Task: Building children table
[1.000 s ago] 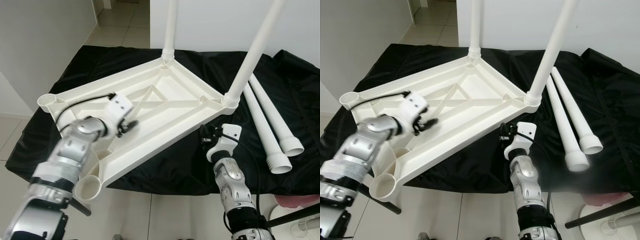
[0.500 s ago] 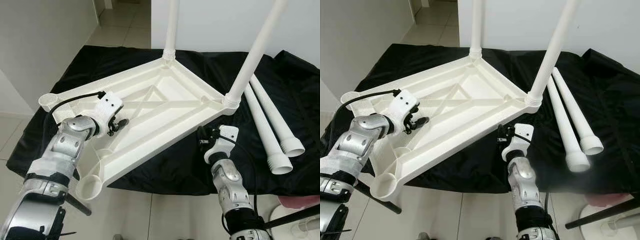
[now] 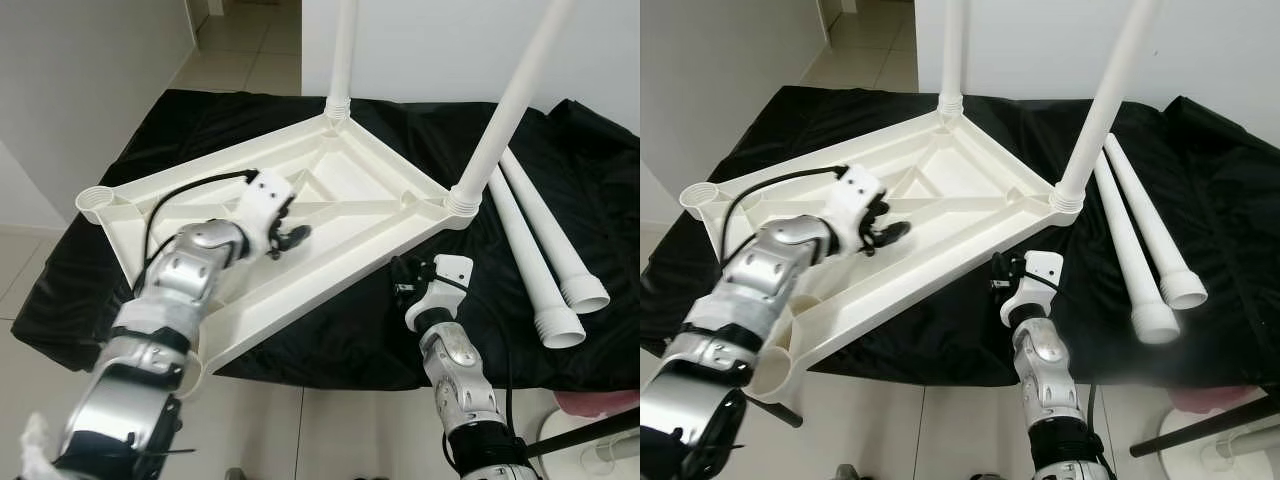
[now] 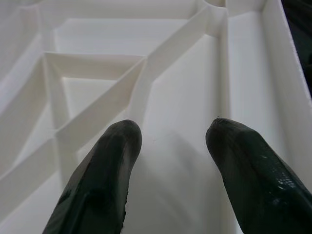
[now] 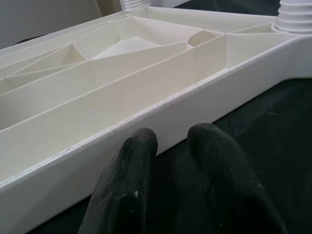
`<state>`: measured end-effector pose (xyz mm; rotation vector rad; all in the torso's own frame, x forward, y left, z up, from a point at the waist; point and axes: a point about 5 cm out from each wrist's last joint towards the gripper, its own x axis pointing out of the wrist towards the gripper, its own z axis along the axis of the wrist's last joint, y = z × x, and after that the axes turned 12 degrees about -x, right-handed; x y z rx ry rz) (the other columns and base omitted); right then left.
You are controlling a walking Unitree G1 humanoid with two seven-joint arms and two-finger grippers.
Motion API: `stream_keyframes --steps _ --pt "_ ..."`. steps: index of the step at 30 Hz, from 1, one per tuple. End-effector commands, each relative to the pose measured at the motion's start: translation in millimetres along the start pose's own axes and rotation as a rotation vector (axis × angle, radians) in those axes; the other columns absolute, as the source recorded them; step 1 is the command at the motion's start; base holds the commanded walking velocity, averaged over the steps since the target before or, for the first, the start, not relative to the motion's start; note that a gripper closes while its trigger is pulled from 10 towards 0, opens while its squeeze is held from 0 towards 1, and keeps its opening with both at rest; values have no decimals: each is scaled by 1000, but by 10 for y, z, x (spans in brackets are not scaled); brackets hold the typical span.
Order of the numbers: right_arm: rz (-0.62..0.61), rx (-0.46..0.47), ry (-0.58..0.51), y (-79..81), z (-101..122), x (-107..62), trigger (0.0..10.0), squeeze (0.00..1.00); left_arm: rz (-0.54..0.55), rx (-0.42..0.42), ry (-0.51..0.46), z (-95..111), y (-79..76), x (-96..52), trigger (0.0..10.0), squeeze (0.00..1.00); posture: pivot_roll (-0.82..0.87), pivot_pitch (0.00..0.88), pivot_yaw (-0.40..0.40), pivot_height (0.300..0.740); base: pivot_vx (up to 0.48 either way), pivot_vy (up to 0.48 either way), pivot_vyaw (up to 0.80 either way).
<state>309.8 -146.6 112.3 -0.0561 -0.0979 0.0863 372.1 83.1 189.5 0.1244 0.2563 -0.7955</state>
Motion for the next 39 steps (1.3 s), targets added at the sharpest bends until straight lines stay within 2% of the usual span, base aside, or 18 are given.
stream_keyframes --steps 1,8,16,17,21,25,26,27,31,37,39 --pt "-4 1 17 -6 -31 -29 10000 0 124 -10 -6 -29 69 24 10000 0 -3 106 21 740 0 0 0" --pt "-12 6 16 6 -27 -47 10000 0 189 -76 8 -54 52 161 10000 0 -19 110 27 740 0 0 0" --pt "-21 7 14 -10 -13 -51 10000 0 275 -117 -16 -44 113 200 10000 0 -27 107 29 740 0 0 0" --pt "-21 7 13 -8 -10 -50 10000 0 278 -134 -35 -17 116 207 10000 1000 -28 106 29 740 0 0 0" --pt "-22 8 13 -7 -8 -49 10000 0 275 -156 -67 31 116 217 10000 1000 -29 107 27 740 0 0 0" --pt "-24 6 14 -14 -9 -49 10000 0 264 -144 -70 52 107 221 10000 1000 -30 106 26 740 0 0 0" --pt "-24 6 15 -18 -8 -47 10000 0 252 -133 -64 53 95 232 10000 702 -27 106 23 740 0 0 0" --pt "-24 6 15 -21 -5 -43 10000 0 249 -127 -51 36 85 243 10000 0 -27 105 22 740 0 0 0" --pt "-22 4 13 -23 4 -30 10000 0 240 -128 -35 -5 59 271 10000 0 -29 104 21 740 0 0 0" --pt "-24 2 13 -34 9 -30 10000 0 176 -138 7 -122 -93 359 10000 0 -30 103 21 740 0 0 0" --pt "-26 1 13 -38 8 -34 10000 0 172 -166 26 -171 -132 386 10000 0 -28 105 19 740 0 0 0"
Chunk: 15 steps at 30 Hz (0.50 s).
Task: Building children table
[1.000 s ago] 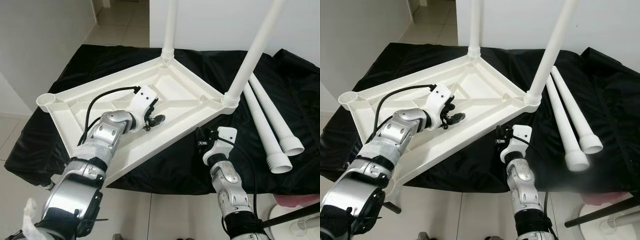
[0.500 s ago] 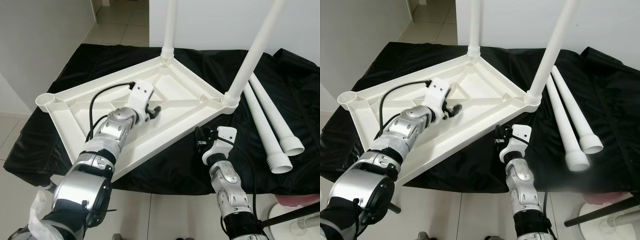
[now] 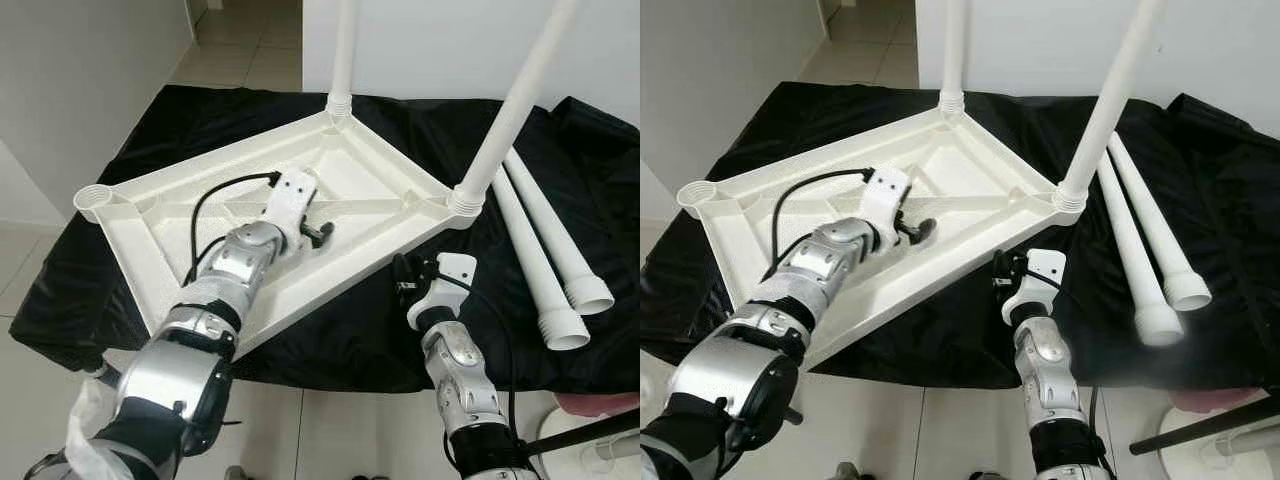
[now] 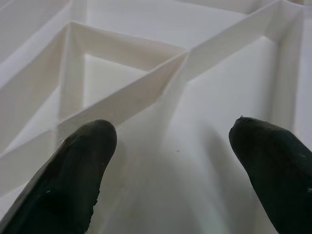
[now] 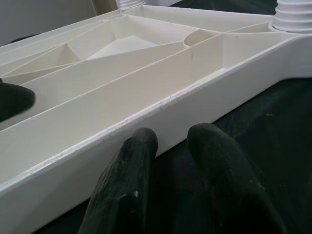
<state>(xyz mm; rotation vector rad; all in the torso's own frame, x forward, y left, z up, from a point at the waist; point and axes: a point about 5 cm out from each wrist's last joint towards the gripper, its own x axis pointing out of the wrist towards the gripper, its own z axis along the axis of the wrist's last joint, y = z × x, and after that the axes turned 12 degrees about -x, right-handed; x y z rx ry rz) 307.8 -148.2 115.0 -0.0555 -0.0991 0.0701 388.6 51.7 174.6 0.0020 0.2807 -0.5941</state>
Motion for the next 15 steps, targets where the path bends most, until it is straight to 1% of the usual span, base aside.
stream_keyframes --steps 1,3,6,8,9,11,13,15 --pt "-10 2 14 -23 -19 -15 10000 0 -9 -23 52 -139 -25 18 10000 0 -29 105 21 740 0 0 0" --pt "-10 3 14 -22 -18 -14 10000 0 -9 -27 54 -143 -28 21 10000 0 -29 105 21 740 0 0 0" --pt "-11 5 12 -18 -10 -6 10000 0 29 -63 91 -179 -4 40 10000 0 -30 105 23 740 0 0 0" --pt "-12 6 11 -18 -8 -4 10000 0 47 -105 105 -180 12 46 10000 0 -29 105 25 740 0 0 0" --pt "-12 6 11 -18 -8 -4 10000 0 47 -105 105 -180 12 46 10000 0 -29 105 25 740 0 0 0" --pt "-14 6 11 -17 -8 -3 10000 0 101 -120 106 -161 67 45 10000 0 -29 106 27 740 0 0 0" --pt "-15 6 12 -17 -8 -3 10000 0 122 -120 106 -153 88 44 10000 0 -29 106 27 740 0 0 0" --pt "-16 8 12 -12 -8 -3 10000 0 163 -145 101 -136 141 33 10000 0 -31 107 31 740 0 0 0"
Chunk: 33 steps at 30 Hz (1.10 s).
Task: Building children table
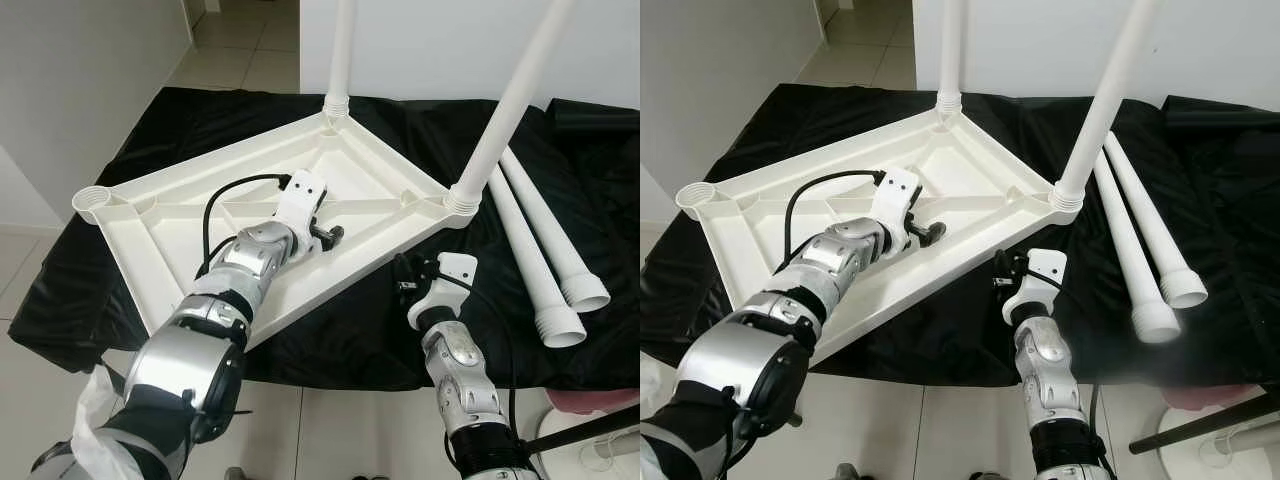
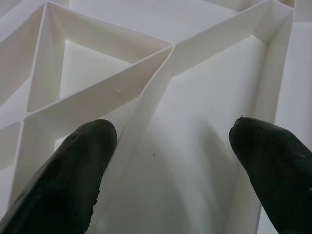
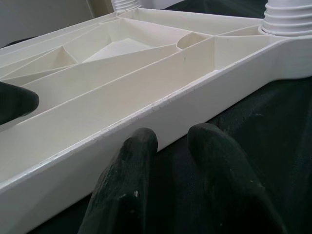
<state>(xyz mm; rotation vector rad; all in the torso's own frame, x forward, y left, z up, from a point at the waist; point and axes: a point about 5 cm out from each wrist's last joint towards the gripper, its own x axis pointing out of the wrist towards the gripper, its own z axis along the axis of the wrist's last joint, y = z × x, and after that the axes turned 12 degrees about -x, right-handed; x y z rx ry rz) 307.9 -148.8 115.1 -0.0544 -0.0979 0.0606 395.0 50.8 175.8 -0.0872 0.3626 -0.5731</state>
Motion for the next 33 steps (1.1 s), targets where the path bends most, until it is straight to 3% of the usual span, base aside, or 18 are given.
stream_keyframes --steps 1,8,18,23,25,33 --pt "-8 7 11 -6 -11 -7 10000 0 174 -55 32 -129 153 -17 10000 0 -33 108 35 740 0 0 0" --pt "-13 9 12 -11 -15 -13 10000 0 209 -68 23 -88 195 -27 10000 0 -34 110 34 740 0 0 0" --pt "-1 6 16 8 -23 -21 10000 0 263 13 57 -136 252 -35 10000 0 -30 115 26 740 0 0 0" --pt "2 5 16 13 -25 -25 10000 0 263 -1 68 -164 246 -29 10000 0 -32 116 26 740 0 0 0" --pt "1 5 17 8 -25 -28 10000 0 278 -30 70 -199 251 -29 0 0 -35 116 23 740 0 0 0" --pt "4 4 20 13 -29 -35 10000 0 277 -50 50 -185 253 -28 0 0 -34 114 22 740 0 0 0"
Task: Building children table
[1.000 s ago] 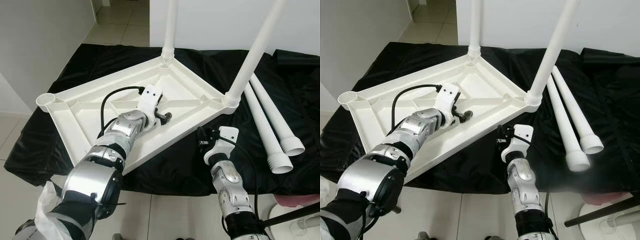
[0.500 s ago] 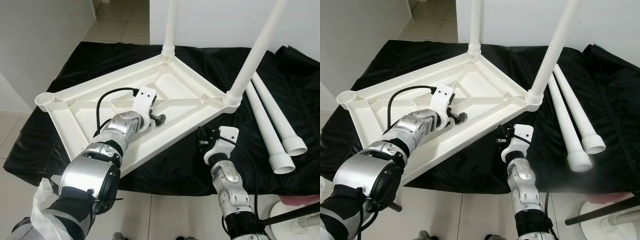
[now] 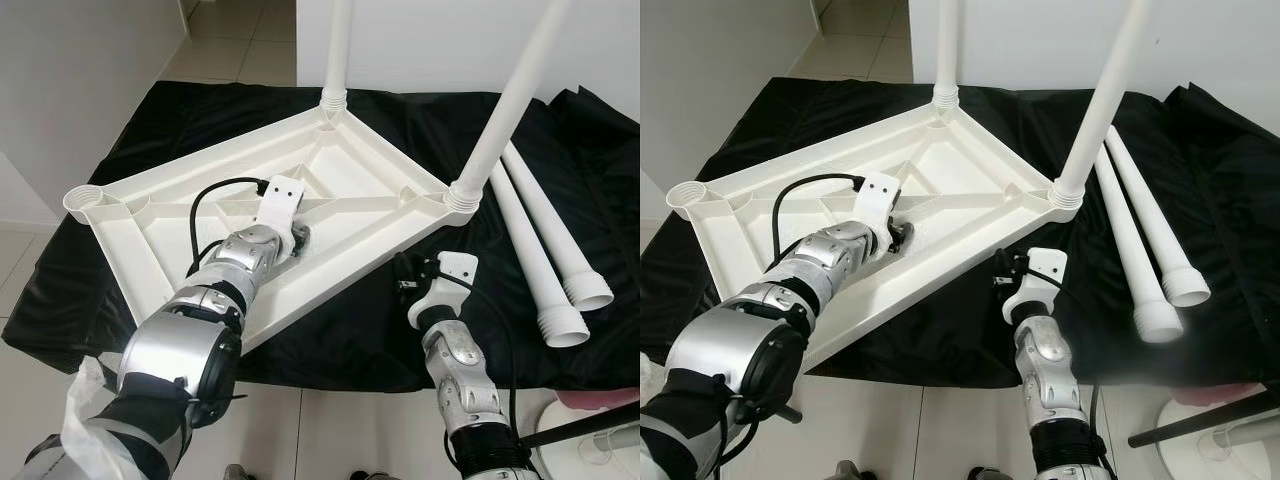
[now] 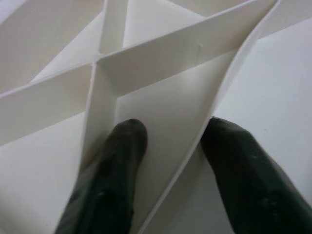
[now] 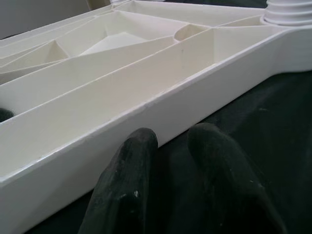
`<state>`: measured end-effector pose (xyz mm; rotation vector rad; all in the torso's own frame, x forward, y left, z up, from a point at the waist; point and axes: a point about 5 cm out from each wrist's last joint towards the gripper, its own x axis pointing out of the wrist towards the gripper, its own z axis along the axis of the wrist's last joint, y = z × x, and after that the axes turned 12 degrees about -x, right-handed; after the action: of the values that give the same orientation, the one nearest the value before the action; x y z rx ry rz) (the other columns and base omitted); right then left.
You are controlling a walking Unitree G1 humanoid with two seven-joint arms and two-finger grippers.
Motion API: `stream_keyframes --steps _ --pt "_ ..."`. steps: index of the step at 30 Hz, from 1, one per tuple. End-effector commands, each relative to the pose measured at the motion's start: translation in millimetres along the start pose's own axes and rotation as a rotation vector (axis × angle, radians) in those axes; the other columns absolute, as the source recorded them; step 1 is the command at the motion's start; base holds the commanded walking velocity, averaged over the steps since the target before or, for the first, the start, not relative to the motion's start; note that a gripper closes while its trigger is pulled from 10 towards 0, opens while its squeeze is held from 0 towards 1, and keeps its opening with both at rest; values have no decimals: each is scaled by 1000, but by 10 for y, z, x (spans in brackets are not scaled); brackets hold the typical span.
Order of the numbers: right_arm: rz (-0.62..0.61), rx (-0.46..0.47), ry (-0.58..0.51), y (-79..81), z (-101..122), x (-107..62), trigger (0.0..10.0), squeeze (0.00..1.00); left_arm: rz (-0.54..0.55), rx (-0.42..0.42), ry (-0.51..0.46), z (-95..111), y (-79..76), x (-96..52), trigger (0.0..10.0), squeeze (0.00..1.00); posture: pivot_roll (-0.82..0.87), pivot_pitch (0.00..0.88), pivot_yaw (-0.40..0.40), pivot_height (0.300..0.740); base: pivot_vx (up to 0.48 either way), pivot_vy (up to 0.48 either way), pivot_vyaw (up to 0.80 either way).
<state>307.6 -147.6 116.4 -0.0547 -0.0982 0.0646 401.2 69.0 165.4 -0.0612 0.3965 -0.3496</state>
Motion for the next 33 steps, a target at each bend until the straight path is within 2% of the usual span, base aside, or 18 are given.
stream_keyframes --steps 1,12,13,14,18,19,21,22,24,27,28,29,30,33 --pt "1 3 20 1 -42 -33 10000 0 53 -20 27 -98 51 4 0 0 -33 114 22 740 0 0 0" --pt "5 4 20 16 -40 -32 10000 0 36 12 3 -73 -42 21 0 0 -32 114 24 740 0 0 0" --pt "5 4 21 17 -42 -34 10000 0 -3 53 -10 -64 -112 29 9412 0 -33 117 25 740 0 0 0" --pt "4 3 22 16 -43 -37 10000 0 -70 104 -27 -53 -220 37 10000 0 -31 119 25 740 0 0 0" --pt "2 3 23 12 -45 -40 10000 0 -127 138 -58 -34 -305 37 10000 0 -31 120 25 740 0 0 0" --pt "1 2 24 10 -48 -40 10000 0 -189 97 -80 -19 -375 32 10000 243 -29 121 25 740 0 0 0" --pt "0 2 25 8 -49 -39 10000 0 -230 64 -95 -7 -418 26 10000 243 -29 121 25 740 0 0 0" --pt "0 2 25 6 -51 -37 10000 0 -276 34 -108 10 -462 17 10000 1000 -27 122 26 740 0 0 0" --pt "-1 4 25 5 -49 -33 10000 0 -349 9 -144 64 -528 -5 10000 1000 -26 123 26 740 0 0 0" --pt "-2 4 25 6 -51 -32 10000 0 -376 9 -192 133 -555 -27 10000 1000 -27 122 27 740 0 0 0" --pt "-2 4 25 6 -51 -32 10000 0 -405 16 -220 168 -570 -46 10000 957 -26 121 27 740 0 0 0" --pt "-2 4 25 5 -51 -30 10000 0 -426 22 -239 190 -583 -59 10000 957 -25 121 26 740 0 0 0" --pt "-1 3 25 5 -51 -29 10000 0 -474 23 -270 222 -591 -95 10000 0 -24 120 24 740 0 0 0" --pt "-1 1 24 1 -49 -21 10000 0 -539 39 -326 253 -549 -173 10000 0 -25 116 22 740 0 0 0"
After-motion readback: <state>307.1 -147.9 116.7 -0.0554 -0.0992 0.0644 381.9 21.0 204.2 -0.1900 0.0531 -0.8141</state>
